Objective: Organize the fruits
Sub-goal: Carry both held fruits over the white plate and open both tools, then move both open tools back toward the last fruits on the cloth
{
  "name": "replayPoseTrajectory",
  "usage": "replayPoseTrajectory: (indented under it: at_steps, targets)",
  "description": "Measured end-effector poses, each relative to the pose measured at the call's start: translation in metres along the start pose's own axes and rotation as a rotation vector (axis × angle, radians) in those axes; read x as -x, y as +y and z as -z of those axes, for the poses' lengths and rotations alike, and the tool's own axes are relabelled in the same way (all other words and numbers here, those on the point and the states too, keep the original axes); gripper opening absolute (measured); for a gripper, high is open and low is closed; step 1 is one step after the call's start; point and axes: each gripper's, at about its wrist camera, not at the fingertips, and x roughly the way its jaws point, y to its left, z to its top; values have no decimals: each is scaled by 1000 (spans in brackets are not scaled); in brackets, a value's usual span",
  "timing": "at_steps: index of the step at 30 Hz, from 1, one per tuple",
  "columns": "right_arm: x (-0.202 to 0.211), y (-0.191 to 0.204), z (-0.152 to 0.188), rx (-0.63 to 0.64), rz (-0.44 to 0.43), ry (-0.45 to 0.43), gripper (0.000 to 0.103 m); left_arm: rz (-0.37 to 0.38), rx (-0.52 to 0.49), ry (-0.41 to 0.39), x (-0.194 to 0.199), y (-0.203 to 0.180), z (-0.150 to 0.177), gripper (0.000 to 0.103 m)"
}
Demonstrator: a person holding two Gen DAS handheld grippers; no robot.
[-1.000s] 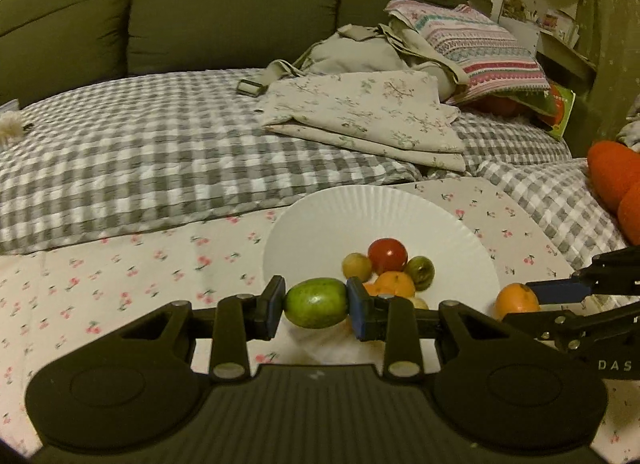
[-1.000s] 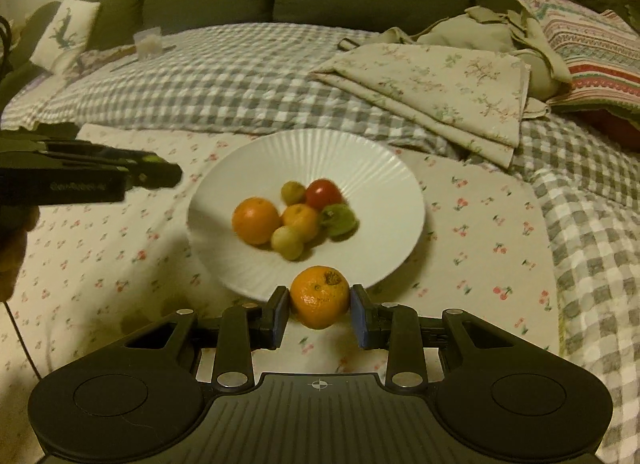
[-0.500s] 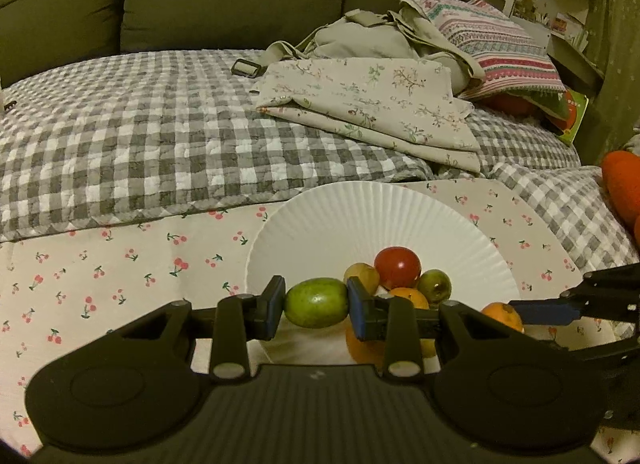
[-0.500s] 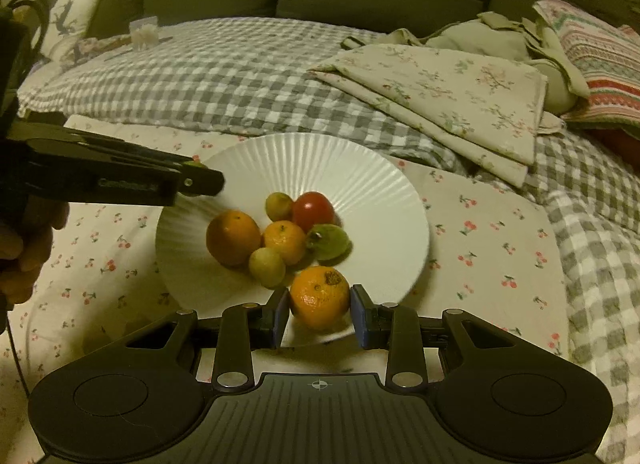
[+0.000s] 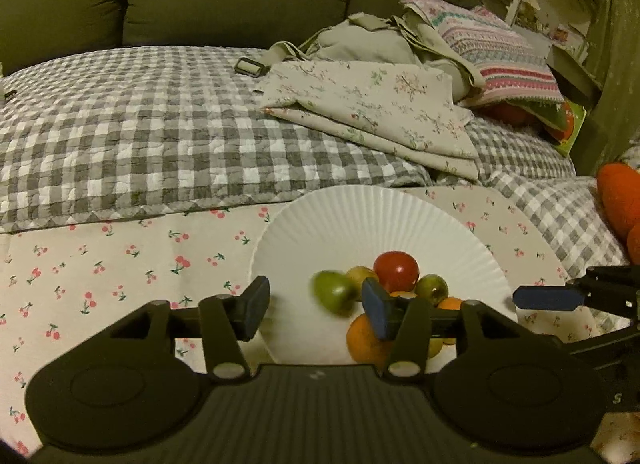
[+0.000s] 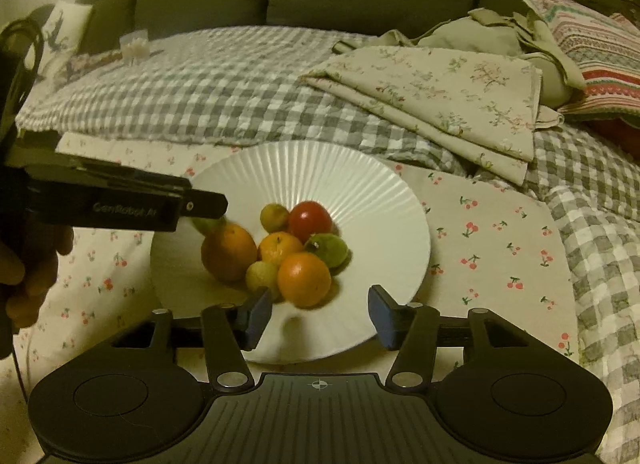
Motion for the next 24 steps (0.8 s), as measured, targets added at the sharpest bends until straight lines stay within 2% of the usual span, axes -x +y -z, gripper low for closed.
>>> replayPoseTrajectory:
  at_steps: [7,11,14,24]
  targets:
    - [11,-15,-3,-82,26,-8,53,-25,22,-8,23,12,-2,50]
    - [20,-20,-4,-133,15,-19,53,-49,-3,-14,41,11,1,50]
    - [25,-17,-3,-135,14,-18,53,-79,-27,-16,55,7,6,50]
    - [50,6,4,-127,-34,-28,53,-122,5,-9,94,9,27,50]
